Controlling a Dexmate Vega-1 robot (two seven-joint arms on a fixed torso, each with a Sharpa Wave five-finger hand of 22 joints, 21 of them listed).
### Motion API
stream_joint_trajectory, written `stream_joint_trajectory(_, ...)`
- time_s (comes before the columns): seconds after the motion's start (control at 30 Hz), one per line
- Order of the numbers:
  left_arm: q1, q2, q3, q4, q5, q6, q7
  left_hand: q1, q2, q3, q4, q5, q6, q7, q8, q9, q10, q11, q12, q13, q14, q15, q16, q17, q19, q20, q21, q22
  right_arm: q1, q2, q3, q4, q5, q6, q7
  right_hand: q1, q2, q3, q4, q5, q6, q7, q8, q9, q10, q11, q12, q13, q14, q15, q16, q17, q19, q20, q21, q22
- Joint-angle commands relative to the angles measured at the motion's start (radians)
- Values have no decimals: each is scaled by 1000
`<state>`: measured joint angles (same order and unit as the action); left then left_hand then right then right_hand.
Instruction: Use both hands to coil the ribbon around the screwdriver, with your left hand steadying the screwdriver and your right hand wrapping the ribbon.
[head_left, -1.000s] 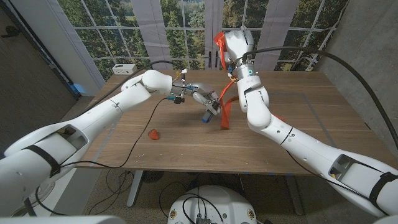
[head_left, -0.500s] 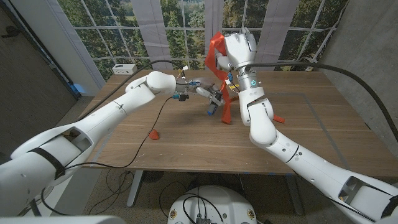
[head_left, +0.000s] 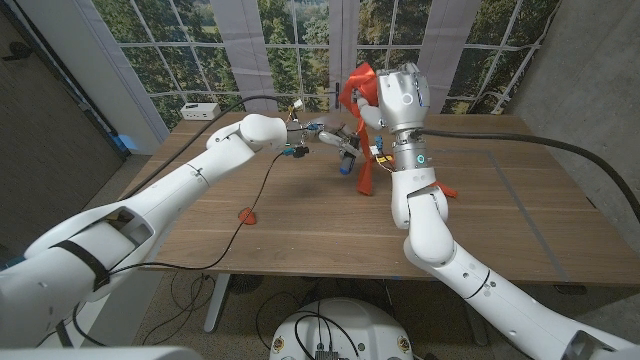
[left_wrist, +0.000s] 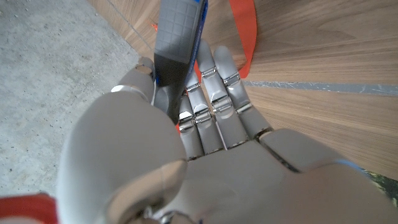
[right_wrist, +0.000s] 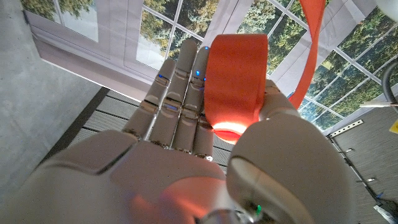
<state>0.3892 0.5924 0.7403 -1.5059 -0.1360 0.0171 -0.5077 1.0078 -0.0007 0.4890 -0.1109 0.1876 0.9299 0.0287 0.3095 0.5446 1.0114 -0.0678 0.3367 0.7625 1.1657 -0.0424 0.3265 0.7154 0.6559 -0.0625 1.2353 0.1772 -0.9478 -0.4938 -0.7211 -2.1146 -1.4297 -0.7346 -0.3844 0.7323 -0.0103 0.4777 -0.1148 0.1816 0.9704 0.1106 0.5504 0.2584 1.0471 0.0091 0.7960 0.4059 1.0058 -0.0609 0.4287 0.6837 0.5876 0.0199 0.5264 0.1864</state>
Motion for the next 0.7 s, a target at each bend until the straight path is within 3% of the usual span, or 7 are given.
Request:
stream_joint_trajectory(0.03, -48, 0, 15, 19, -54, 60, -41, 140, 128, 66, -43, 0, 9, -3, 0, 4, 65, -60, 1, 3, 196, -184, 7, 3, 10, -70, 7, 0, -227, 1, 109, -77, 64, -80, -104, 144, 134, 35, -27, 4, 110, -91, 15, 7, 45, -39, 5, 3, 98, -122, 0, 3, 2, -3, 3, 1)
stream_joint_trajectory(0.3, -74, 0, 19, 8, -59, 48, -62, 140, 127, 66, -43, 0, 10, 0, -2, 5, 66, -61, -1, 4, 196, -184, 8, 3, 10, -70, 8, -1, -323, 8, 157, -88, 138, -133, -145, 144, 135, 35, -27, 4, 112, -88, 14, 7, 44, -38, 4, 3, 99, -120, 0, 5, 1, -3, 3, 1)
stream_joint_trajectory(0.7, -164, 1, 78, 34, -25, 35, -204, 140, 126, 67, -41, -1, 11, -3, -7, 3, 66, -61, -3, 6, 196, -184, 9, 1, 10, -70, 8, -1, -350, -12, 166, -34, 218, -167, -167, 144, 134, 34, -27, 3, 110, -88, 13, 9, 45, -35, 3, 2, 97, -119, -1, 7, 0, -2, 3, 1)
